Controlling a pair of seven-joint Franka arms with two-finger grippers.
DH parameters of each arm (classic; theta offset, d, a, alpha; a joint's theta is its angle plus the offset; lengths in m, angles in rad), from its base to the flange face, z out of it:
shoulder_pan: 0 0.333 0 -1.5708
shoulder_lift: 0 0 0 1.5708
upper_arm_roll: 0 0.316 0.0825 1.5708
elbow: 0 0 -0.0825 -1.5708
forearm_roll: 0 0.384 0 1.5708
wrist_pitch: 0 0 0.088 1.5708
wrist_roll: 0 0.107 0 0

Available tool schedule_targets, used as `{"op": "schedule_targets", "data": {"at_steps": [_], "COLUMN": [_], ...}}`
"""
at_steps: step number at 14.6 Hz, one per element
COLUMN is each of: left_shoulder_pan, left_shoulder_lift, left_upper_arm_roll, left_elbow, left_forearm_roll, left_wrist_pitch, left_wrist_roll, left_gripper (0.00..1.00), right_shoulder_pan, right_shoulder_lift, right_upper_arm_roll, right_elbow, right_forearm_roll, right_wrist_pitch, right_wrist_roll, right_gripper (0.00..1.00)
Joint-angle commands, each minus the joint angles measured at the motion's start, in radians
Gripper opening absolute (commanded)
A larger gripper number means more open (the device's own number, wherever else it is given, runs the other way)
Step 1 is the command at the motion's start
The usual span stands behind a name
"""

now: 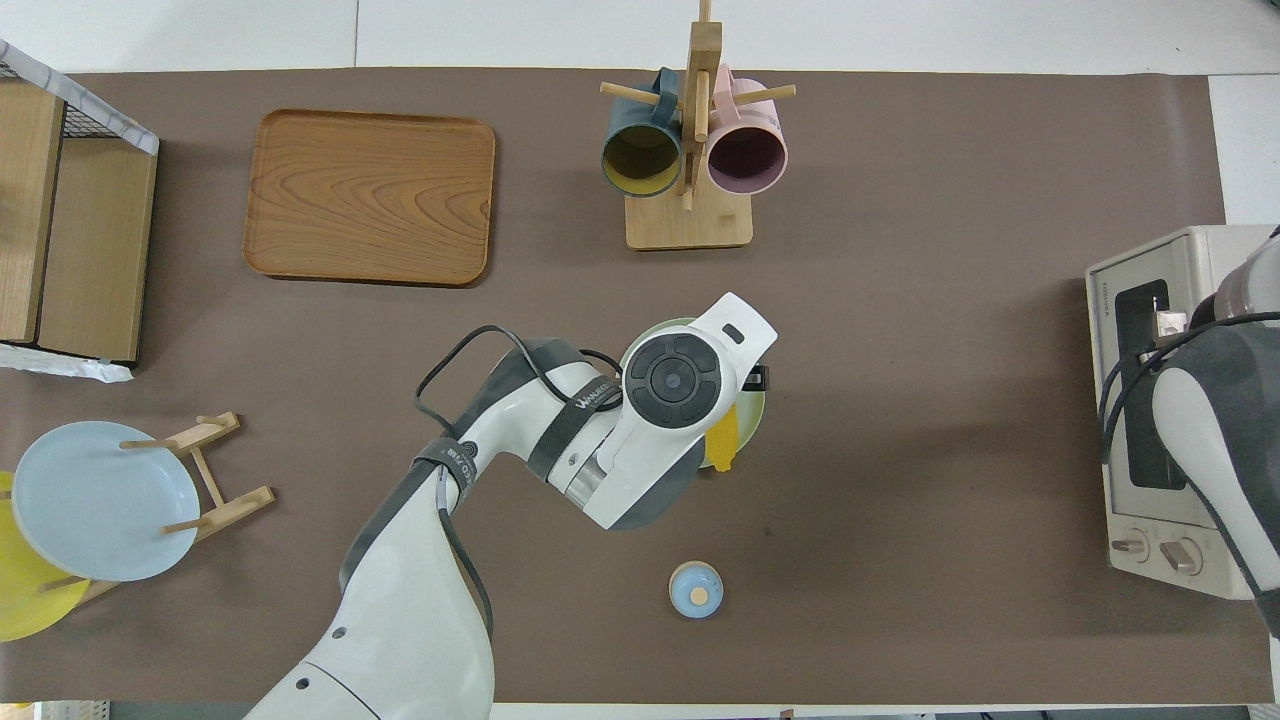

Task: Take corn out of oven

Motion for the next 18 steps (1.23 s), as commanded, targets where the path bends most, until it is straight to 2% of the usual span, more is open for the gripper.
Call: {"op": "schedule_targets", "data": {"at_steps": [1,2,3,4,5,7,8,10,11,12,16,17,18], "left_shoulder_pan": [-0.029,-0.029,-0.027,-0.023,-0.012,0.032,0.070,0.152,0.192,0.236,0.449,0.498,0.528], "left_shoulder_lift": [-0.009,-0.009,-0.009,-0.009,-0.018,-0.088,-0.126,-0.188,-0.200,-0.208,-0.180,-0.138,-0.081], "left_upper_arm_roll": [0.025,0.031,0.038,0.038,0.038,0.045,0.045,0.045,0.045,0.046,0.045,0.041,0.041], "left_elbow": [-0.024,-0.018,-0.009,0.008,0.014,0.013,0.011,0.014,0.017,0.017,0.055,0.081,0.159], "left_forearm_roll": [0.017,0.017,0.015,0.015,0.016,0.017,0.017,0.012,0.012,0.012,0.012,0.010,0.007], "left_wrist_pitch": [0.018,0.009,0.001,-0.017,-0.039,-0.103,-0.150,-0.224,-0.249,-0.258,-0.245,-0.245,-0.251], "left_wrist_roll": [-0.022,-0.022,-0.030,-0.041,-0.039,-0.027,-0.016,0.030,0.060,0.097,0.304,0.368,0.413], "left_gripper": [0.53,0.13,0.00,0.00,0.00,0.00,0.00,0.00,0.00,0.00,0.00,0.00,0.00], "right_shoulder_pan": [0.005,0.005,0.005,0.005,0.007,0.025,0.030,0.050,0.060,0.065,0.067,0.068,0.068], "right_shoulder_lift": [-0.040,-0.036,-0.027,-0.017,-0.013,-0.014,-0.014,-0.014,-0.011,-0.007,0.010,0.007,0.009], "right_upper_arm_roll": [0.012,0.013,0.012,0.012,0.013,0.013,0.013,0.016,0.016,0.016,0.019,0.021,0.021], "right_elbow": [0.042,0.117,0.189,0.237,0.267,0.274,0.275,0.285,0.294,0.306,0.337,0.337,0.337], "right_forearm_roll": [-0.002,0.034,0.109,0.157,0.182,0.219,0.220,0.222,0.223,0.227,0.256,0.254,0.256], "right_wrist_pitch": [-0.118,-0.173,-0.218,-0.261,-0.296,-0.314,-0.314,-0.315,-0.323,-0.326,-0.350,-0.353,-0.355], "right_wrist_roll": [-0.022,-0.027,-0.025,-0.022,-0.019,-0.015,-0.016,-0.015,-0.015,-0.006,0.030,0.033,0.037], "right_gripper": [0.00,0.00,0.00,0.01,0.08,0.18,0.28,0.35,0.54,1.00,1.00,1.00,1.00]}}
